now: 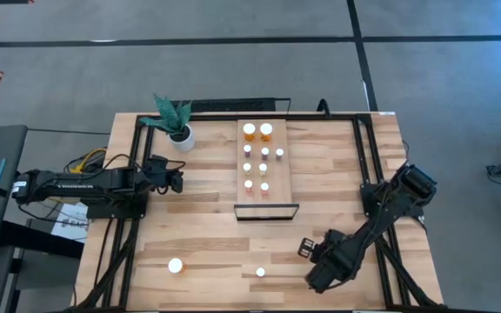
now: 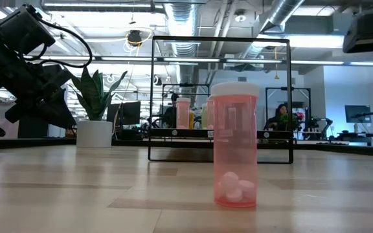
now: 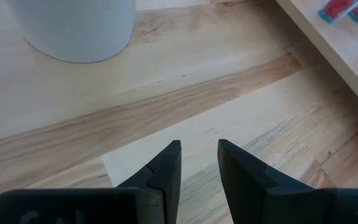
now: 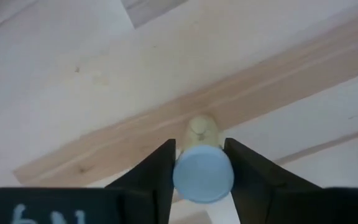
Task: Pick and place medicine bottles onto shelf by color
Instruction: Put the yellow pill bottle on the shelf aligned with the other yellow pill bottles
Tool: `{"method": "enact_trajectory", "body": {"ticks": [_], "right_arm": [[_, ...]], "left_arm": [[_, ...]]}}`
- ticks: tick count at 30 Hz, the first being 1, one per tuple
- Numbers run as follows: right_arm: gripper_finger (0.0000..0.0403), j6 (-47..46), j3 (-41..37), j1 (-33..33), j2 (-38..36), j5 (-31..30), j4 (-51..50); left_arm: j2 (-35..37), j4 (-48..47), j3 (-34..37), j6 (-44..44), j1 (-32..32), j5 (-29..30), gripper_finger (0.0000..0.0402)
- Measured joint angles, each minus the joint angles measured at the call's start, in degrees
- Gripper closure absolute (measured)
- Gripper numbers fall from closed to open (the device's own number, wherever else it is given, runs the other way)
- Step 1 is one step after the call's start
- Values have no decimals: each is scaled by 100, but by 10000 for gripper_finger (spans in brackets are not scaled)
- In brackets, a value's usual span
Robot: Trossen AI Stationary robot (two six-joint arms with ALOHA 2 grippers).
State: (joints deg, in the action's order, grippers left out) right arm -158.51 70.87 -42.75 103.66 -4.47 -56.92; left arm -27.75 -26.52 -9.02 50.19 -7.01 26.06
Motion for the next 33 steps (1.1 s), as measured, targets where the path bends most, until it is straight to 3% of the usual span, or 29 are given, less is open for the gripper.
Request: {"method": "enact_trajectory", "body": {"ticks": [4,14,25,33], "right_arm": [[240,4,46,161,4,9,-169],[273,879,428,781,-136,9,-1588],[271,1006,330,1082,-1069,-583,-3062],[273,1463,273,1771,-1641,-660,-3304]], "left_arm": [[1,-1,-2,0,1,-2,310],[2,0,0,0,2,-2,310],[2,-14,0,0,2,-4,310],[2,-13,0,0,2,-2,310]]}}
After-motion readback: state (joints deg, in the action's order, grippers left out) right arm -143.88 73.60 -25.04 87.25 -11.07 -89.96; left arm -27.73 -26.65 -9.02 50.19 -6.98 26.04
